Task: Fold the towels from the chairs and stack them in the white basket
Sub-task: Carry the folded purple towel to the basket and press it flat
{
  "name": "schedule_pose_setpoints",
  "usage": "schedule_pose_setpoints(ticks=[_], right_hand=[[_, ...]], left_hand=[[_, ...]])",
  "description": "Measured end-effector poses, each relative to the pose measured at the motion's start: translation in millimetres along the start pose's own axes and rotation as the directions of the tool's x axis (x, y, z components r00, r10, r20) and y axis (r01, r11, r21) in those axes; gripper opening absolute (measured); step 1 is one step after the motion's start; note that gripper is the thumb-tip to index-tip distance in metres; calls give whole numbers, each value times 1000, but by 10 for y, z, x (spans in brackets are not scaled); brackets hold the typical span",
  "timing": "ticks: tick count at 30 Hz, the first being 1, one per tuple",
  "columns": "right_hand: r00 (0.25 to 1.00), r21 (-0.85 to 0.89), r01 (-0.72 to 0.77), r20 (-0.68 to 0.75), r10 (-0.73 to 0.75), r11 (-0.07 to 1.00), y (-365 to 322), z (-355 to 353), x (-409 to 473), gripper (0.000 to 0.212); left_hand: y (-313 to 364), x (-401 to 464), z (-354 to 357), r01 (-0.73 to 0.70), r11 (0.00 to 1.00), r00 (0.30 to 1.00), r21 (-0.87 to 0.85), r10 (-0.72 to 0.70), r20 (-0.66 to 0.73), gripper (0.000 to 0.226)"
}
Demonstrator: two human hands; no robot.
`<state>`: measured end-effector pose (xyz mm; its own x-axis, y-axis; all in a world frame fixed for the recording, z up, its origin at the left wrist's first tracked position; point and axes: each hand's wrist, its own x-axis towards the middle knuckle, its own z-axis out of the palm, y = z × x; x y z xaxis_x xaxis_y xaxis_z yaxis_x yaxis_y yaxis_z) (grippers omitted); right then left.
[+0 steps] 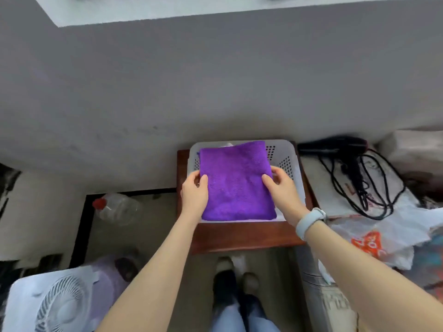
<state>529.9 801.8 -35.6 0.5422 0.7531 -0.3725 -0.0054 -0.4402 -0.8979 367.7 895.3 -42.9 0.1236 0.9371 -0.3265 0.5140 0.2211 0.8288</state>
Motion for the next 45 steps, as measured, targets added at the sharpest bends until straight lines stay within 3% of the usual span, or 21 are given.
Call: schedule_pose_setpoints(ticks=[10, 15, 17, 18, 20, 21, 22, 24, 26, 28, 29, 33, 42, 45], right_hand=[[958, 63, -283, 58, 279, 957, 568, 368, 735, 32], [952, -3, -293, 91, 292, 956, 689, 374, 851, 31], [952, -86, -269, 124, 279, 959, 699, 347, 892, 32], [950, -119, -264, 137, 280, 957, 708, 339, 906, 33], [954, -190, -246, 125, 272, 950, 726, 346, 923, 37], [967, -286, -215, 76, 245, 934, 734, 357, 913, 41], [984, -423, -161, 0, 178, 891, 731, 373, 883, 45], [992, -702, 54, -43, -118, 710, 715, 406, 814, 45], [914, -830, 330, 162, -372, 449, 740, 458, 791, 41], [859, -861, 450, 346, -376, 236, 823, 502, 858, 44], [876, -873, 442, 371, -308, 205, 855, 517, 915, 47], [920, -900, 391, 374, -119, 192, 1027, 550, 1052, 56], [900, -842, 411, 435, -12, 348, 843, 519, 1077, 61], [896, -804, 412, 444, -29, 428, 635, 427, 992, 54]], left_hand=[[-262, 625, 527, 135, 959, 991, 248, -125, -56, 31], [-295, 595, 544, 120, 903, 990, 412, -141, 20, 43], [-288, 536, 536, -19, 883, 997, 469, -16, 71, 53], [-295, 509, 542, -155, 839, 987, 521, 104, 126, 55], [-366, 520, 607, -459, 622, 888, 635, 326, 323, 58], [-421, 556, 658, -542, 506, 840, 671, 354, 412, 58], [-477, 601, 707, -579, 413, 814, 703, 348, 466, 58], [-576, 684, 770, -578, 342, 815, 741, 288, 503, 58], [-673, 734, 804, -519, 371, 855, 770, 256, 452, 59], [-756, 759, 828, -451, 421, 892, 787, 229, 389, 63], [-786, 763, 835, -433, 440, 901, 787, 220, 373, 65], [-882, 779, 879, -413, 491, 911, 767, 220, 349, 68], [-723, 856, 785, -443, 423, 893, 790, 125, 433, 66], [-536, 830, 659, -468, 481, 865, 741, 79, 496, 64]])
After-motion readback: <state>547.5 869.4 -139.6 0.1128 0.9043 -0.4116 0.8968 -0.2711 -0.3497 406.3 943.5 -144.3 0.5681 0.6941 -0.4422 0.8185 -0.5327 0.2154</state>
